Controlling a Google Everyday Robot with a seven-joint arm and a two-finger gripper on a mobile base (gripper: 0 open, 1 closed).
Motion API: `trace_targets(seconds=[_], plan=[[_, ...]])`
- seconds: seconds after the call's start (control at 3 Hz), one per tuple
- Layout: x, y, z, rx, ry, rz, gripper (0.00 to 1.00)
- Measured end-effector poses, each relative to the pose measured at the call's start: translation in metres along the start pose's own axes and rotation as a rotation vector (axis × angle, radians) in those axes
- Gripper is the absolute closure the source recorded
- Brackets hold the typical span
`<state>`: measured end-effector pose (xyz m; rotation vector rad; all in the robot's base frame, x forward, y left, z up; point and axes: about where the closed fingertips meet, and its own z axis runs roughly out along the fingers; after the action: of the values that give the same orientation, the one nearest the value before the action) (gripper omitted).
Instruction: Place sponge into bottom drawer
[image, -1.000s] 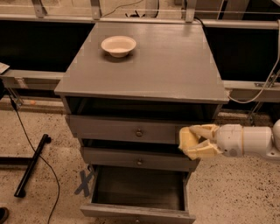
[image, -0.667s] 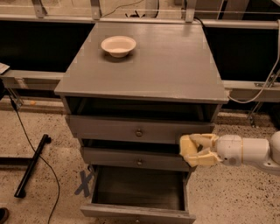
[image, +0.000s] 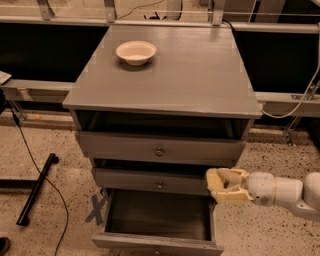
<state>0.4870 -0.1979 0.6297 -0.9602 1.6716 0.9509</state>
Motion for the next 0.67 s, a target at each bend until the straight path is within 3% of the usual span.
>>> trace_targets(seconds=[0.67], plan=[[0.053,0.009,0.024,-0.047,-0.123,0.136,1.0]])
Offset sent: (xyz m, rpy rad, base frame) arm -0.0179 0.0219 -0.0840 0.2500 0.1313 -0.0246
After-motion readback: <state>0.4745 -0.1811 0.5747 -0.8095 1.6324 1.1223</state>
